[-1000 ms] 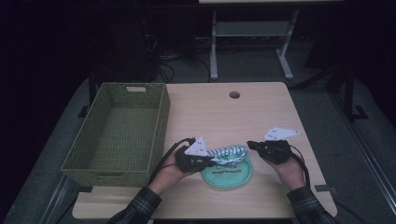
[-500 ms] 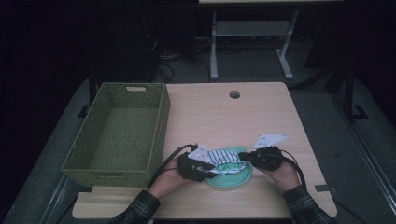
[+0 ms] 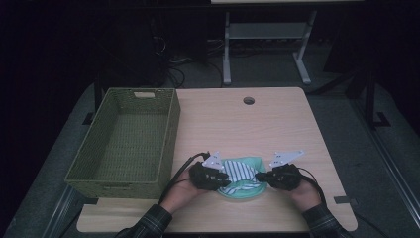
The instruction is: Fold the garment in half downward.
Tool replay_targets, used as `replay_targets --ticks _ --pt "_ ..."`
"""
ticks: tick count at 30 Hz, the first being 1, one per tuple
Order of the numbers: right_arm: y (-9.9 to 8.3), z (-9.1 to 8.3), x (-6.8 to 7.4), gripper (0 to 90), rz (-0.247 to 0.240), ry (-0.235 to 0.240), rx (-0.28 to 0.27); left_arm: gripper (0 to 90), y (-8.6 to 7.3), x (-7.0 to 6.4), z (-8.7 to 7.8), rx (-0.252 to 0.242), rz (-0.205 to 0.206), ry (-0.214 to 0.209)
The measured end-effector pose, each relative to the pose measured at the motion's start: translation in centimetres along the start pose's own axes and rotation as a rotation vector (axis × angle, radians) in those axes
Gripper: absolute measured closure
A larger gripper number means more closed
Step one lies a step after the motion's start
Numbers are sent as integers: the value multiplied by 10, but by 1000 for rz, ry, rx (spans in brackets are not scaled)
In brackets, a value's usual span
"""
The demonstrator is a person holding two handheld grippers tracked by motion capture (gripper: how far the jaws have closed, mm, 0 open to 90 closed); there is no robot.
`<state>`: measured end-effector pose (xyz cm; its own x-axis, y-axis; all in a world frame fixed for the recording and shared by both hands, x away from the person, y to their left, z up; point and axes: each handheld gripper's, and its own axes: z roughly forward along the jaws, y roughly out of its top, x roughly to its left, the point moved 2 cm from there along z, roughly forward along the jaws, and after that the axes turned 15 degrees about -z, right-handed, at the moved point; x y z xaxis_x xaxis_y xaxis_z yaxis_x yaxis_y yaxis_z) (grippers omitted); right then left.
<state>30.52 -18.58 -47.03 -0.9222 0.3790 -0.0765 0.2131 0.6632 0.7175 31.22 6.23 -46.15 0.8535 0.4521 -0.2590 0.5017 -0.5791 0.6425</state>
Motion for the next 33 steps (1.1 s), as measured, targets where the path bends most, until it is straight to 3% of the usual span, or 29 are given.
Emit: replay_targets --ticks 4,8,10,15,20,25,33 --pt "-4 9 7 900 -20 20 59 748 -4 -1 8 64 37 23" --pt "-6 7 13 900 -10 45 49 760 -4 0 9 63 19 40" --pt "-6 6 14 900 -14 50 46 761 -3 4 8 77 35 54" --pt "0 -1 12 900 -25 28 0 760 0 11 6 71 17 70" --pt "6 -10 -2 900 -21 -11 -33 798 3 11 -3 24 -31 53" --pt "13 -10 -22 900 -15 -46 -32 883 6 1 -12 -25 -74 18" --pt "25 5 -47 900 -9 -60 -30 889 5 -11 -13 -23 -77 -2"
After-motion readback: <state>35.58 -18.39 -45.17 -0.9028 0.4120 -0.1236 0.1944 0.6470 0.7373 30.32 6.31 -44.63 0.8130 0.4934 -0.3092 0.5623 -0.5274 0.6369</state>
